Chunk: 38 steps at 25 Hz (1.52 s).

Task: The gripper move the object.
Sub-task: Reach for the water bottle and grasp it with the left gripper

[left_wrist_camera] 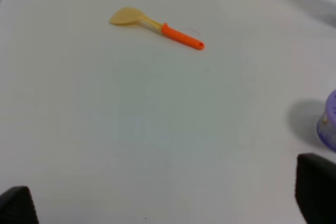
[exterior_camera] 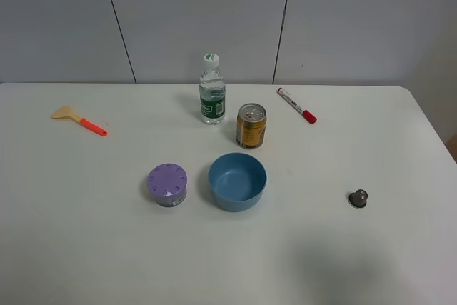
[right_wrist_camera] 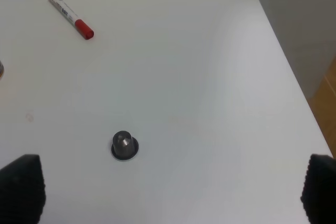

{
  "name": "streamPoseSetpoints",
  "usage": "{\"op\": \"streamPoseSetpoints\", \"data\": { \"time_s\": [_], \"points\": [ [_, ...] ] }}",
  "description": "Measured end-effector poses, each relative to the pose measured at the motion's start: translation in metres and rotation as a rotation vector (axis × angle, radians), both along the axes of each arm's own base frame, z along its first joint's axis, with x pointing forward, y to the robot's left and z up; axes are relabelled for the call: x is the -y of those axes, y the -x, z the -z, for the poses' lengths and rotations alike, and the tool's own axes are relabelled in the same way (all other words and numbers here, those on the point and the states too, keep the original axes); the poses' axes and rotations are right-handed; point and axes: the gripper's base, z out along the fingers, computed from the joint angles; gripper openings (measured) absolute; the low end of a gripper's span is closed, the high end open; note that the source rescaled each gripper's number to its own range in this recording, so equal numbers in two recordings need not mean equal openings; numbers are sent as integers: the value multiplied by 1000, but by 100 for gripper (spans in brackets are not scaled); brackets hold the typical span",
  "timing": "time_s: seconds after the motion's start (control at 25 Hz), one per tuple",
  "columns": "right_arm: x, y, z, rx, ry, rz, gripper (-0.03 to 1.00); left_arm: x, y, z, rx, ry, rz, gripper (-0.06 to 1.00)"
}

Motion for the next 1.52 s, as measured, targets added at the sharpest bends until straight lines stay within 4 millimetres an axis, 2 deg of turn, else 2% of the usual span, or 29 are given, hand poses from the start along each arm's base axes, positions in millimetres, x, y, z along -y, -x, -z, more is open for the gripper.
{"op": "streamPoseSetpoints", "data": {
  "time_s": [1.32,1.44,1.52],
  "points": [
    [0,0,0,0,0,0,100,0,0,0,0,0,0,100],
    [0,0,0,0,0,0,100,0,-4,-2,-21,11,4,100],
    [0,0,0,0,0,0,100,-2,-12,-11,-48,17,4,100]
  ]
}}
